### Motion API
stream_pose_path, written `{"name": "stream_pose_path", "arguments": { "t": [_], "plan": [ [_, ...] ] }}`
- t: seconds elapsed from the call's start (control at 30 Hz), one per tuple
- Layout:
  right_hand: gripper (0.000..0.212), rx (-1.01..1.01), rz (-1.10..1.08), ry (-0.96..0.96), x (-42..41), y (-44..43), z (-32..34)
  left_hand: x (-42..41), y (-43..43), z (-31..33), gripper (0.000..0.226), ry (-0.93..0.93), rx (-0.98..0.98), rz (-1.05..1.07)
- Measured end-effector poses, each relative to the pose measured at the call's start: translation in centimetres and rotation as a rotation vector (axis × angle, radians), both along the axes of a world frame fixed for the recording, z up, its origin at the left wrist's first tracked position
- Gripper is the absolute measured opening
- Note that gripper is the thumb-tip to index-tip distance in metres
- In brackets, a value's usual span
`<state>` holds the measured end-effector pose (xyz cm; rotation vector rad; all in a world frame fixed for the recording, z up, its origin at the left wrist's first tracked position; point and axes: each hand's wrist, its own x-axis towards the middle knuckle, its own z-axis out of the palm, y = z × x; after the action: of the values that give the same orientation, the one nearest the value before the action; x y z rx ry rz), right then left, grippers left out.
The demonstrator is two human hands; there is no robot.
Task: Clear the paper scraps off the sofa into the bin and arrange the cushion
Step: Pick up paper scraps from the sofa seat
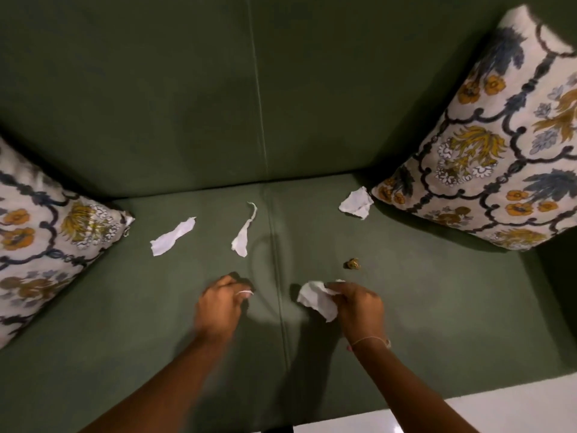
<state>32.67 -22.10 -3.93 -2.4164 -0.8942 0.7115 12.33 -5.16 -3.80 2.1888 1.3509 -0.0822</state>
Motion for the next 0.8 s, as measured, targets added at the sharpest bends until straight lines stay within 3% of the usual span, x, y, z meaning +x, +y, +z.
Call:
{"name": "stream_pose_path", "arguments": {
  "t": [0.13, 0.23, 0.3, 0.4, 0.47, 0.57, 0.8],
  "plan": [
    [0.055, 0.029, 0.047, 0.213, -1.9, 8.4, 1.6, -4.8, 2.9, 1.6, 0.008, -0.005, 0.055, 0.152],
    [0.082, -0.145, 0.341, 0.104, -3.2, 15.1, 1.5, -8.2, 4.1, 1.8, 0.007, 0.003, 0.099, 0.268],
    [0.086, -0.24, 0.507, 0.0, -4.1, 18.9, 0.9, -10.5, 4.3, 1.6, 0.007, -0.01, 0.104, 0.366],
    [0.062, -0.381, 0.629, -0.168, -4.8, 22.4, -0.5, -13.3, 4.0, 1.1, 0.008, -0.014, 0.088, 0.463],
    [0.04, -0.417, 0.599, -0.222, -5.7, 22.9, -1.3, -15.2, 3.4, 0.7, 0.008, -0.021, 0.084, 0.498],
    [0.027, -0.401, 0.492, -0.278, -6.4, 21.8, -2.1, -17.6, 2.7, 0.2, 0.008, -0.047, 0.051, 0.553],
    [0.016, -0.138, 0.106, 0.013, -13.5, 19.2, -0.2, -25.5, 1.1, 0.8, 0.009, -0.189, -0.077, 0.693]
  ]
}}
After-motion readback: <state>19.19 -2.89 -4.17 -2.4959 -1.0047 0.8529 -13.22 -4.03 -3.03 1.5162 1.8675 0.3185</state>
